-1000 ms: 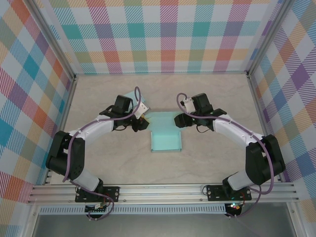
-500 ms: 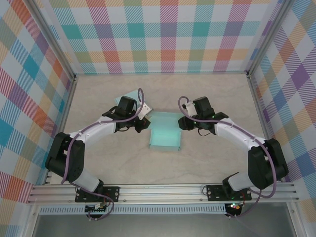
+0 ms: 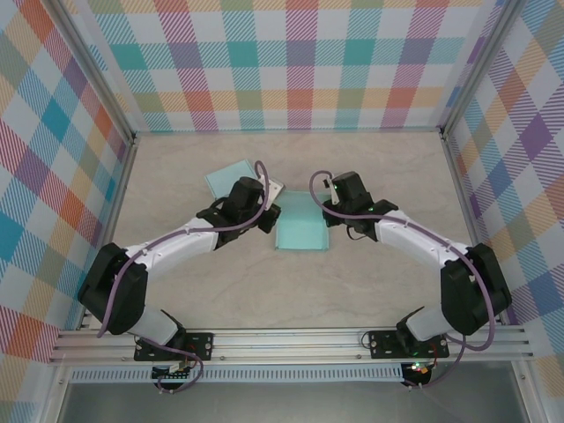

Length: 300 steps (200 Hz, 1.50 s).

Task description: Fold the paper box

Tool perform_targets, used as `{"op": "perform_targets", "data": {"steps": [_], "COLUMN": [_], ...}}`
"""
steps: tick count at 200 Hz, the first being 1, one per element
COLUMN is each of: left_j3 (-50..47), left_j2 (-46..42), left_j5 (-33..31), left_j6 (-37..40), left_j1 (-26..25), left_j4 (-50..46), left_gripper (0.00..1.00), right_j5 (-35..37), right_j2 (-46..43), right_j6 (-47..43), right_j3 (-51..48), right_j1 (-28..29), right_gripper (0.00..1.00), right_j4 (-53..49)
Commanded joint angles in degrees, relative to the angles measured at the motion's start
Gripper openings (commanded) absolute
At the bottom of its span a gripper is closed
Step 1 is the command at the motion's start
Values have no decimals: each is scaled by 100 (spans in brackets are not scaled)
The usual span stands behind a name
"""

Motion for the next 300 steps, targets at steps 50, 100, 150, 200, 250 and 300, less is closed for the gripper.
{"op": "perform_targets", "data": {"steps": [50,100,150,200,250,300], "left_j3": [285,655,1125,909,668,397], "left_j2": [778,1244,1704,1911,2016,2079], "left_j5": [-1782,-2040,-2128,-2207,-2306,-2451], "left_j6": [-1710,-2419,-2485,-2628,-2844,-3161], "left_j1": [-370,-447,-458,-458,-467,-493], "left_j4": [1291,1458,1409,1672,1857,1970], "left_gripper": [0,2,5,5,5,5], "right_j5": [332,363,594,640,587,517], "right_j2": [494,686,1067,1412,1488,1378], "right_j6": [889,933,365,207,525,978], "right_j3": [299,351,760,820,492,25], "right_j1": [94,128,127,125,132,144], "right_gripper": [11,11,11,14,14,15], "right_j4": [1048,1544,1739,1962,2189,2456]}}
